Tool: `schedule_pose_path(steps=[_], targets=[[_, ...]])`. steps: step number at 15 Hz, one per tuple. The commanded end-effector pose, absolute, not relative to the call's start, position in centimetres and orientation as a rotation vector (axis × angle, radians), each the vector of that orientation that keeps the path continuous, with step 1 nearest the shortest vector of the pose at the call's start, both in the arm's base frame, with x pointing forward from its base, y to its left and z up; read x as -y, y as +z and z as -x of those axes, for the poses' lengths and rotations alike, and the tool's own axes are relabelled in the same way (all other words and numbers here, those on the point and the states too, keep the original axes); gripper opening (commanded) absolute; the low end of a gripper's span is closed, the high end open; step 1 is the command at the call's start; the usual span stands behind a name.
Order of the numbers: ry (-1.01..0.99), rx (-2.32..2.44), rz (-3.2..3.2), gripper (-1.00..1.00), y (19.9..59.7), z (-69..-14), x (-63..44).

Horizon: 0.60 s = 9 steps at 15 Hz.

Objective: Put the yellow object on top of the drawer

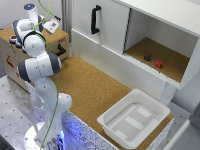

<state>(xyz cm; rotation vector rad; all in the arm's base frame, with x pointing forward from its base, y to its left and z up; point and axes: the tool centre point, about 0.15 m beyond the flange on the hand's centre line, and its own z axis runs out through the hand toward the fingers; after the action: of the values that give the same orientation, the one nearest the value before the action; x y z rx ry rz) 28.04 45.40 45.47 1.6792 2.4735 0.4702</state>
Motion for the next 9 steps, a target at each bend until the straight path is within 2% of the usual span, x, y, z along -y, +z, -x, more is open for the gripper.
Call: schedule_pose_path(steps=[1,2,3,9], targets=[[0.211,-2.437,-1.789,-1.00,44.9,-31.8,-49.7],[0.214,-2.428,-1.814,-1.00,44.7,-31.4,-49.4],[0.220,-2.429,-1.816,1.00,44.7,-31.1,-49.1],[0.273,-2.440,-2.020,1.00,48.0,-29.2,-43.8]])
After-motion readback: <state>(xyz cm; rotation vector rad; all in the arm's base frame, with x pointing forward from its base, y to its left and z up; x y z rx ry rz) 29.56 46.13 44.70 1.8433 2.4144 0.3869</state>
